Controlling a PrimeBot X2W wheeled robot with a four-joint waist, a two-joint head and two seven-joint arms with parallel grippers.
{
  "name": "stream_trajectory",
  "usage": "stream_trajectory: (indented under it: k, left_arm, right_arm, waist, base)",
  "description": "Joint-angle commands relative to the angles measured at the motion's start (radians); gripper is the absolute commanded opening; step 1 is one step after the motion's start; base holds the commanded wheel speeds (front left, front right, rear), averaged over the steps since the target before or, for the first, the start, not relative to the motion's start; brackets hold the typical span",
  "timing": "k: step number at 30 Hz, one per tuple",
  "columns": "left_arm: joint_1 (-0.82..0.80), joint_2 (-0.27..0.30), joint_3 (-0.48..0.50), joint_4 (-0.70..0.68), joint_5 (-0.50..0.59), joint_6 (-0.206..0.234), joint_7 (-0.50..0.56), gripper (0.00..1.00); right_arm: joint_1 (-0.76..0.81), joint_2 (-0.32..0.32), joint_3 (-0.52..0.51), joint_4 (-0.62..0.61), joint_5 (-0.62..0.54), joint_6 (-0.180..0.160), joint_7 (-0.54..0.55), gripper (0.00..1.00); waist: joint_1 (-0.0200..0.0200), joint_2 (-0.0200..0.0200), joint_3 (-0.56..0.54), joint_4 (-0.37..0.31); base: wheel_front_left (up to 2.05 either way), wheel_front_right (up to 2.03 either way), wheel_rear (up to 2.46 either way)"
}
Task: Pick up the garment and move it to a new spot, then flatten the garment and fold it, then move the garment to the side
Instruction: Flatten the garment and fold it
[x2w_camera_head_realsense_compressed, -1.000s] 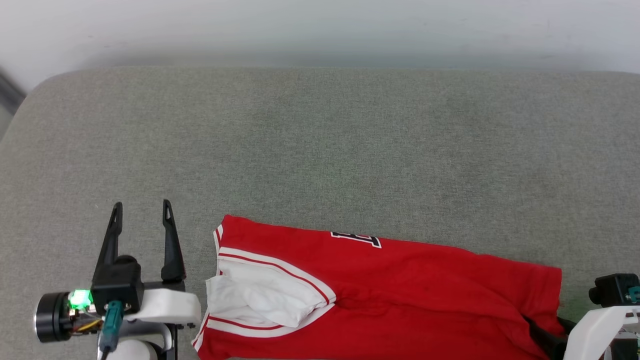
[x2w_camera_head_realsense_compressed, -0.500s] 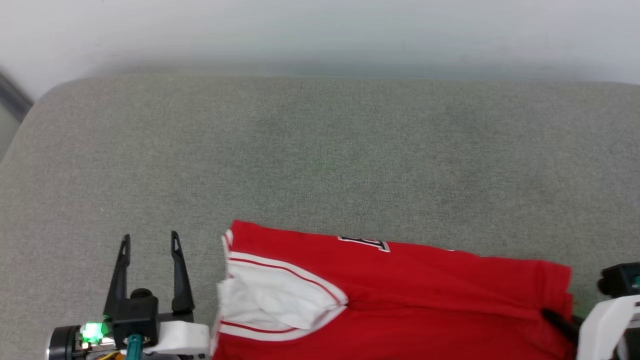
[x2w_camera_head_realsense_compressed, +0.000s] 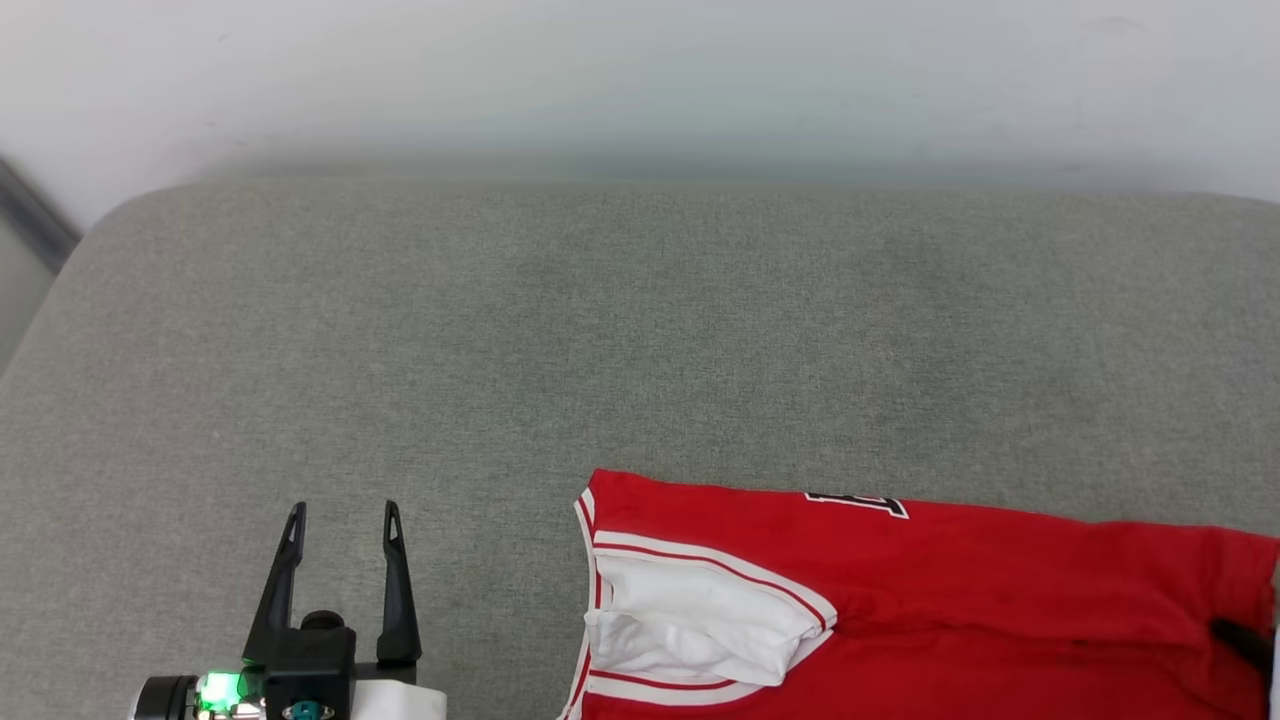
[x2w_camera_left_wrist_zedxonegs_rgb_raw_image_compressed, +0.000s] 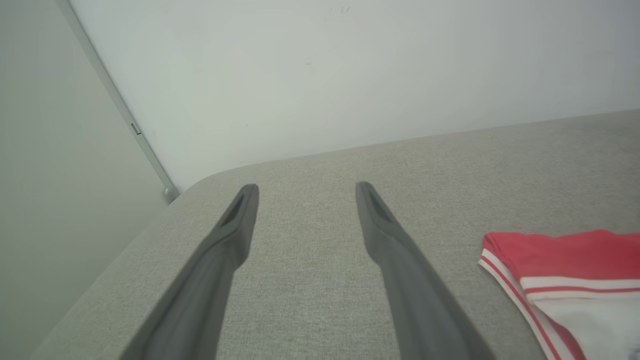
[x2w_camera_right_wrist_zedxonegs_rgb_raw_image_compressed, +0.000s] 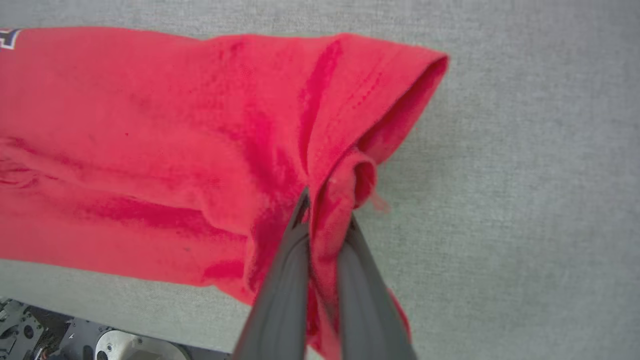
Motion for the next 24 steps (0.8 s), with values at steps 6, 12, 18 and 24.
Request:
stream_trajectory:
  k: [6, 12, 18, 24]
  left_arm:
    - [0.03, -0.012, 0.017, -0.003, 0.013, -0.009, -0.002, 1.0]
    - [0.03, -0.023, 0.024, -0.008, 0.014, -0.018, -0.002, 1.0]
    - [-0.001, -0.035, 0.026, -0.001, 0.02, -0.027, -0.002, 1.0]
    - [-0.027, -0.045, 0.021, 0.005, 0.029, -0.032, -0.002, 1.0]
  right_arm:
    - [0.032, 0.005, 0.043, -0.223, 0.164, -0.001, 0.085, 0.0]
    - [-0.005, 0.0, 0.106, -0.428, 0.15, -0.001, 0.116, 0.0]
    - [-0.119, 0.042, 0.241, -0.541, 0.097, -0.001, 0.179, 0.0]
    - [-0.292, 0.116, 0.433, -0.535, 0.051, -0.001, 0.221, 0.0]
  waist:
    - [0.0, 0.0, -0.02, -0.001]
    - [0.0, 0.0, -0.011, 0.001]
    - [0.0, 0.0, 0.01, 0.016]
    - [0.0, 0.0, 0.037, 0.037]
  base:
    - [0.0, 0.0, 0.0]
    - [0.0, 0.0, 0.0]
    - [0.0, 0.0, 0.0]
    - [0.0, 0.0, 0.0]
